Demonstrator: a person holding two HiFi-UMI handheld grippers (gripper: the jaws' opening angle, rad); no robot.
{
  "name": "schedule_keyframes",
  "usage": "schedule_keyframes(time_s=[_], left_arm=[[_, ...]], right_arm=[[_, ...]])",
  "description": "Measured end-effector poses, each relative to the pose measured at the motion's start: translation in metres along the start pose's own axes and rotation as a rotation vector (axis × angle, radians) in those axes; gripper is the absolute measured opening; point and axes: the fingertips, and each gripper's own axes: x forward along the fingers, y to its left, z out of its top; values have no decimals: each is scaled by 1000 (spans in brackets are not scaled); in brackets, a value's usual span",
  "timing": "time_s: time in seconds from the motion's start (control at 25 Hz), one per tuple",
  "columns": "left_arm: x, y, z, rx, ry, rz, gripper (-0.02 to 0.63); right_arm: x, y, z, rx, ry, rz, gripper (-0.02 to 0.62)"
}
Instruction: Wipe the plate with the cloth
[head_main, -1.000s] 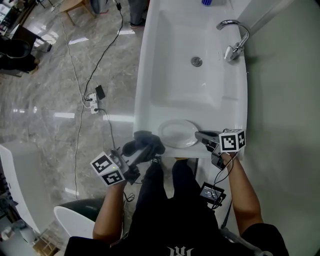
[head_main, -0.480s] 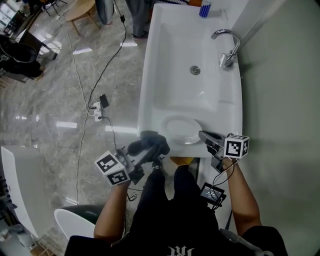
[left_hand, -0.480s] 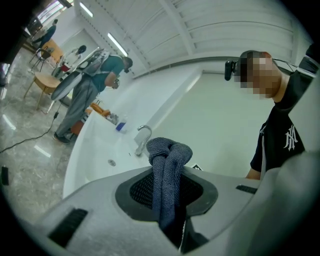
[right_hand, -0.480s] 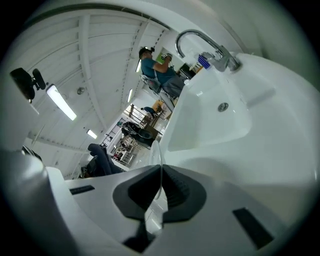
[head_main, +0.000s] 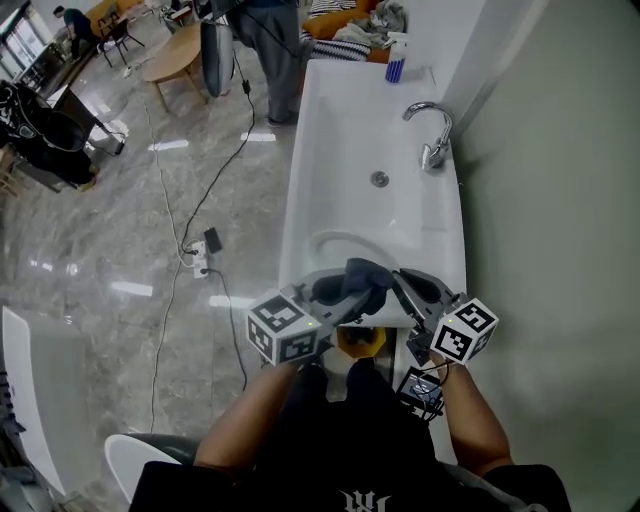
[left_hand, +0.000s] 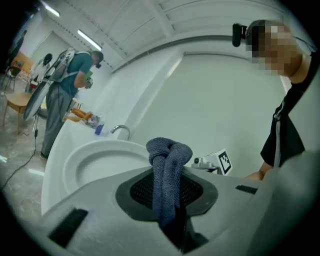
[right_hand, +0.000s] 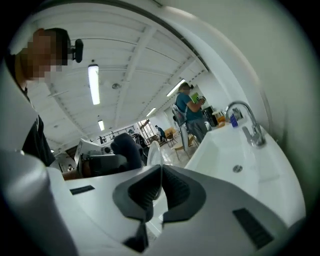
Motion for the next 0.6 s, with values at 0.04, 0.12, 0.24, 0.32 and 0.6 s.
schedule_keyframes(time_s=[0.04, 0.12, 0.24, 0.32, 0.6], left_arm=[[5, -3, 5, 31, 14, 9, 64], [13, -6, 14, 90, 35, 43, 64], [15, -4, 23, 165, 67, 117, 64], [10, 1, 28, 205, 77, 164, 64], [-21, 28, 35, 237, 68, 298, 64]], right_arm=[[-2, 7, 8, -39, -19, 2, 9], [-7, 17, 21, -107, -49, 5, 9], [-15, 29, 30, -148, -81, 10, 9], [-18, 34, 34, -150, -103, 13, 9], [-28, 39, 35, -105, -129, 29, 9]])
